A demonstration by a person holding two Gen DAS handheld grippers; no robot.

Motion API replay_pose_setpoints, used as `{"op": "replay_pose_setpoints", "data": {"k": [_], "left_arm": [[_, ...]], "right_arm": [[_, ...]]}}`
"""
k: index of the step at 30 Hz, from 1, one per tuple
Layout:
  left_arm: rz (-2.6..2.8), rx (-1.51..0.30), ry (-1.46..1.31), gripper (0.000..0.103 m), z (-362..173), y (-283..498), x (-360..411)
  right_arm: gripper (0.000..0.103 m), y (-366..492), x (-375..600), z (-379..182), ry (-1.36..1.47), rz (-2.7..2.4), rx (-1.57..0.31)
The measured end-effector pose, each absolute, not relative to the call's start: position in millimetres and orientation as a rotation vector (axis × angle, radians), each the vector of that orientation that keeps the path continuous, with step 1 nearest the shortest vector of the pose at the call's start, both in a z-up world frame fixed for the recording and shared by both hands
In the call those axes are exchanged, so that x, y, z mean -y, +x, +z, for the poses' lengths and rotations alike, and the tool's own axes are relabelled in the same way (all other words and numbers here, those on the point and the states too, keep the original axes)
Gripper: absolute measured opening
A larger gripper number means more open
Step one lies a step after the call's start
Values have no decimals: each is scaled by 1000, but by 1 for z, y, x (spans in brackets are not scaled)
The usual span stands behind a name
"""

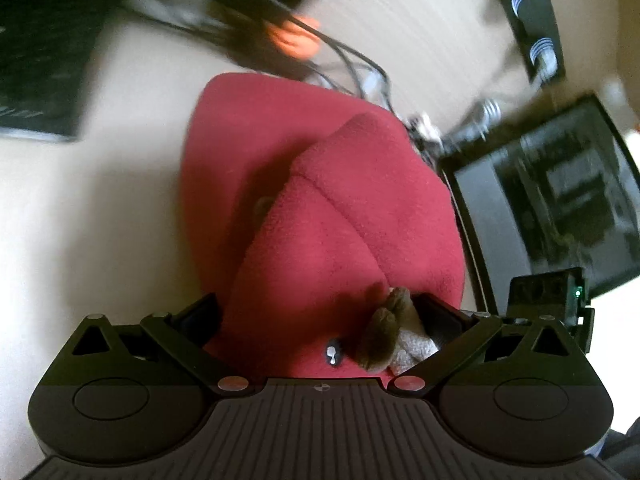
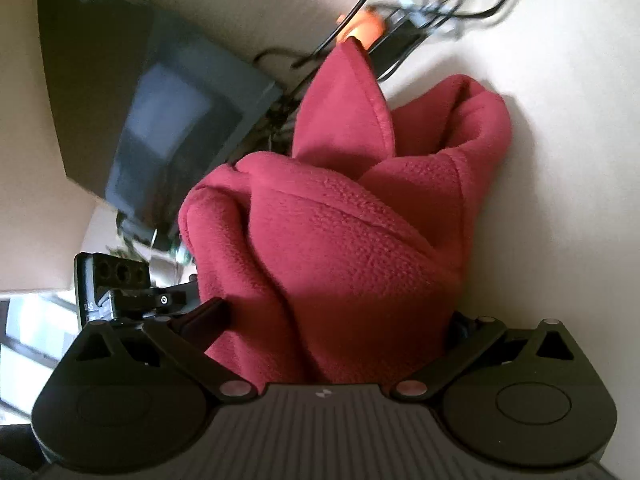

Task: Fold clothes

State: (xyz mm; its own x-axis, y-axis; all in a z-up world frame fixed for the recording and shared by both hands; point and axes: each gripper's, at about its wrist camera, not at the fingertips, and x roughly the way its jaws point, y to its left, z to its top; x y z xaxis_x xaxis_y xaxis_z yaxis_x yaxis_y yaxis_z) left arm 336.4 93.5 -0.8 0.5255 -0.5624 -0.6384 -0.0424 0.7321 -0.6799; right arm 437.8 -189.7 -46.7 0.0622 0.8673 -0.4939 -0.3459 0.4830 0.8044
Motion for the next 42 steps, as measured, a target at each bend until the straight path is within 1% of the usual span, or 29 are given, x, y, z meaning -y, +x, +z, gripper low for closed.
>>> {"op": "replay_pose_setpoints", "data": {"k": [5,10,16,19,24,30,34,36,40,42], "left_arm": [[-489,-1017,-648,103,1,389,-38],[-634,-1013,-585,103,14,460,15],[-657,-1015,-502,103,10,525,58],[-656,-1032,-468,103,2,545,70],[-682,-1016,-472,103,-1,543,68],[-675,-987,-531,103,-1,534,63],[-714,-976,-590,103,2,528,61],[-717,-978,-565,103,1,524,66],[-684,-992,-487,103,-2,515,70],[-675,-985,-475,103,2,510,65]], "right_arm": [[103,437,256,-38,656,849,-1095],[103,445,313,-22,709,708,-992],[103,469,340,-23,709,523,-897],[103,480,348,-37,729,443,-890],[103,482,361,-43,731,454,-890],[103,480,353,-32,677,481,-894],[103,478,357,-20,687,504,-851],[103,478,361,-16,684,507,-832],[103,477,362,-26,631,419,-893],[103,470,363,-21,599,400,-881]]}}
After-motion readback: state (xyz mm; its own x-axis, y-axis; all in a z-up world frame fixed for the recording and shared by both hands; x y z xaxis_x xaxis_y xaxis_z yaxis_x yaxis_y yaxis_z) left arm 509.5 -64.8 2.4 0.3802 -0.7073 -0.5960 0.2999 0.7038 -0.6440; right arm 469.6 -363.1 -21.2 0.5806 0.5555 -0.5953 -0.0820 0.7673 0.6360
